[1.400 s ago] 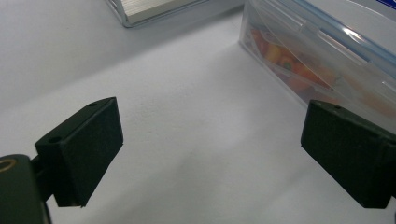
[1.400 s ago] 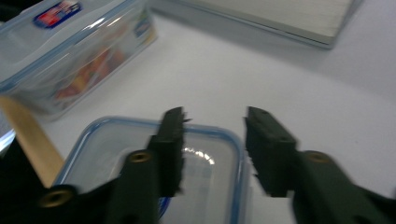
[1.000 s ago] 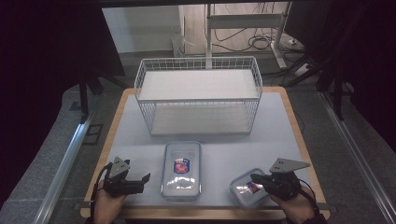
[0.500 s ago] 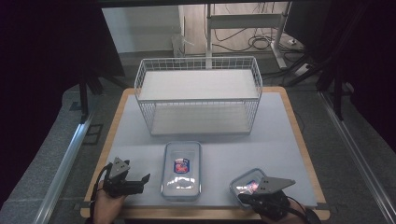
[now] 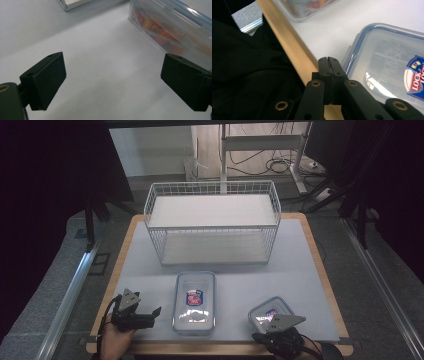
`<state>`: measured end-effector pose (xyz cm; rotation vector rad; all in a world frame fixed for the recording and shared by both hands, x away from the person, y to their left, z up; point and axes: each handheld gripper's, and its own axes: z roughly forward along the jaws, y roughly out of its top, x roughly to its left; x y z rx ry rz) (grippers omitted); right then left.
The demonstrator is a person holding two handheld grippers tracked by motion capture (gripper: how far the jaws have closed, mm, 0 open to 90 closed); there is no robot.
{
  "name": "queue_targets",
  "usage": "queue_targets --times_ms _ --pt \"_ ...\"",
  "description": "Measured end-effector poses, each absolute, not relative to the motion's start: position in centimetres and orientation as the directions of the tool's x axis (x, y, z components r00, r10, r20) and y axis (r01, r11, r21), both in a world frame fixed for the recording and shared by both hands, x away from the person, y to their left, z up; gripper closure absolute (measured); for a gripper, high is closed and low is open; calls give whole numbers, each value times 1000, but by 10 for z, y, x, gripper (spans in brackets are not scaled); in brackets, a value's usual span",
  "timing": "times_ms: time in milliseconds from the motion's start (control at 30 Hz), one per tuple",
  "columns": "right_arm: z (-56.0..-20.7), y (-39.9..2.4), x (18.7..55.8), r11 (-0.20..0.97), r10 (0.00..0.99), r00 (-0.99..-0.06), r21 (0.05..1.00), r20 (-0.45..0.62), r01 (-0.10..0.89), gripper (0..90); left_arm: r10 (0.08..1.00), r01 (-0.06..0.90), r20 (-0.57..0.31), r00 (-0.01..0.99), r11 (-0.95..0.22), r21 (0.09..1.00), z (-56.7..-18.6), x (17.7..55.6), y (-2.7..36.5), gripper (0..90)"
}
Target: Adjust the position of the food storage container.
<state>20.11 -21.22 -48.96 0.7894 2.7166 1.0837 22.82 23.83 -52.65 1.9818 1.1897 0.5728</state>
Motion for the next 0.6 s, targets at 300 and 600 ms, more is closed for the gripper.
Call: queue_targets --times_ms 300,600 --pt "-490 -236 226 537 602 -794 691 87 483 899 881 557 -14 473 -286 779 -527 229 237 63" --pt "-488 -265 246 471 685 -723 702 92 535 900 878 562 -20 479 -289 775 -527 230 236 66"
